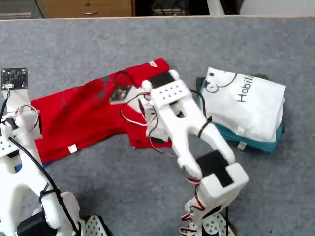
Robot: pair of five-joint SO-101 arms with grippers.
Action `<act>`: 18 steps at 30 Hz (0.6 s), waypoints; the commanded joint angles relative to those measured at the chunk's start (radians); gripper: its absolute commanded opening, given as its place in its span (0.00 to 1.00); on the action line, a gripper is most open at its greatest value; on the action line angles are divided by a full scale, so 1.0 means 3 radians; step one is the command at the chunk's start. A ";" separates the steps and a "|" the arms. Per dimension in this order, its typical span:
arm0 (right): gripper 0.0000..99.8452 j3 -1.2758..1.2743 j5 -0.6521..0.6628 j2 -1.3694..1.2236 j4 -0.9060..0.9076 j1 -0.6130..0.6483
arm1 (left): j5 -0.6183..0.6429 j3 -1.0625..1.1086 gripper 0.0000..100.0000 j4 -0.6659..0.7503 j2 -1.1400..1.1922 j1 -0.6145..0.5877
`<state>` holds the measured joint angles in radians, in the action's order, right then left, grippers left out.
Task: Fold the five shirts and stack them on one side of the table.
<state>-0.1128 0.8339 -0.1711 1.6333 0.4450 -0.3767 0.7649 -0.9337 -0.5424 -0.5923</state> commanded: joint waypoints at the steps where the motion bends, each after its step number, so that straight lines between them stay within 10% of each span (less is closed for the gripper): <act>1: 0.21 -0.0222 0.0194 0.0217 -0.0276 0.0097 | -0.0015 -0.0043 0.03 -0.0113 -0.0056 -0.0008; 18: 0.16 -0.1179 -0.0097 -0.0248 -0.1938 0.0066 | 0.0143 -0.0038 0.03 -0.0097 -0.0056 -0.0008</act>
<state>-0.4948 0.8124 -0.1956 1.1024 0.5171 -0.3429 0.7649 -0.9643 -0.5424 -0.5923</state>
